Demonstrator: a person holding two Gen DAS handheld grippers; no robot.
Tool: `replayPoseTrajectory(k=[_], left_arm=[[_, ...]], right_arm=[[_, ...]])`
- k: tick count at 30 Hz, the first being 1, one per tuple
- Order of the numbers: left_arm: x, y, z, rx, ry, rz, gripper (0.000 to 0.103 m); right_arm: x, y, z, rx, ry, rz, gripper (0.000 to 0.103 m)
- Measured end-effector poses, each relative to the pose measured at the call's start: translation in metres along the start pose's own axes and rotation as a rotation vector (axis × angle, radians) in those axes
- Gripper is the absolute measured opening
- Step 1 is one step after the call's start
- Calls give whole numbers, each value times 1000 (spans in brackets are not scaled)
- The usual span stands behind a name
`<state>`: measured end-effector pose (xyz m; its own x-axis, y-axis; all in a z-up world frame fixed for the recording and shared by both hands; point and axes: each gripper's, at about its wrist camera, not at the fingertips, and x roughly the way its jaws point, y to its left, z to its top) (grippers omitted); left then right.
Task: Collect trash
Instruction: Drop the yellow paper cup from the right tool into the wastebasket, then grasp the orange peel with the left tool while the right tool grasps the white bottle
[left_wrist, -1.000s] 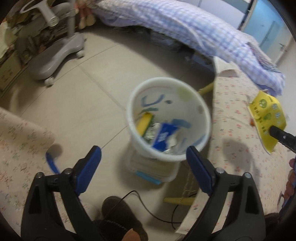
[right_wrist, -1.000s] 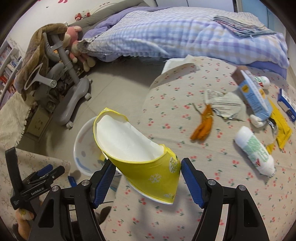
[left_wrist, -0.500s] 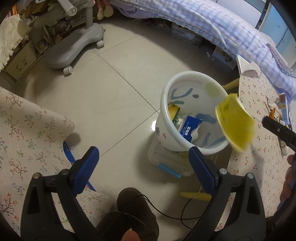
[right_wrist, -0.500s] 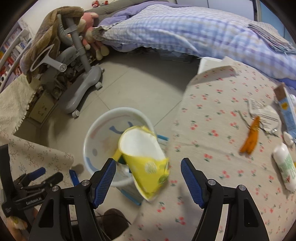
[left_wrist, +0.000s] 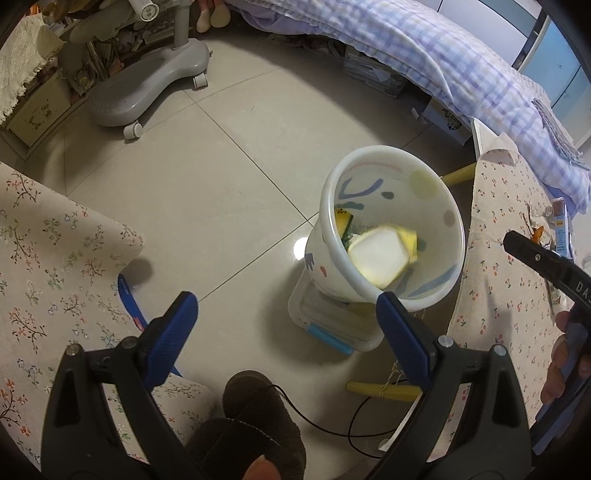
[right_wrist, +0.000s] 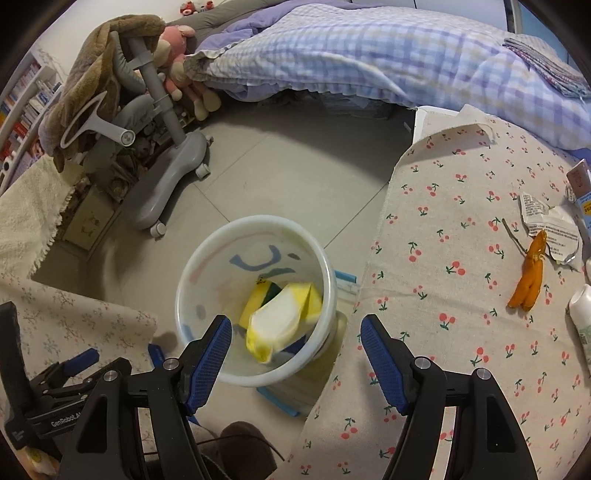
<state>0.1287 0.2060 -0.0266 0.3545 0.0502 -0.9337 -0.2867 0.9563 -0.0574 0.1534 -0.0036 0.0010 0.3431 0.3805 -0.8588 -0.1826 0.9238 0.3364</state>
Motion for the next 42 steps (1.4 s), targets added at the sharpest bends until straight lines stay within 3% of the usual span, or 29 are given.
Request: replayPoseTrajectory(k=[5, 12, 28, 37, 42], left_arm=[[-2, -3, 0, -2, -11, -3, 97], [-6, -15, -2, 18, -29, -19, 102], [-12, -88, -2, 128, -24, -79, 102], [-3, -146, 1, 229, -8, -90, 102], [4, -175, 5, 275, -3, -106, 102]], right_arm=[[-10, -6, -2, 3, -8, -13, 74], [-34, -33, -8, 3, -28, -85, 86], [-93, -158, -17, 138, -62, -241, 87], [-84, -209, -20, 118, -1, -322, 87], [-73, -236, -22, 162, 32, -323, 87]])
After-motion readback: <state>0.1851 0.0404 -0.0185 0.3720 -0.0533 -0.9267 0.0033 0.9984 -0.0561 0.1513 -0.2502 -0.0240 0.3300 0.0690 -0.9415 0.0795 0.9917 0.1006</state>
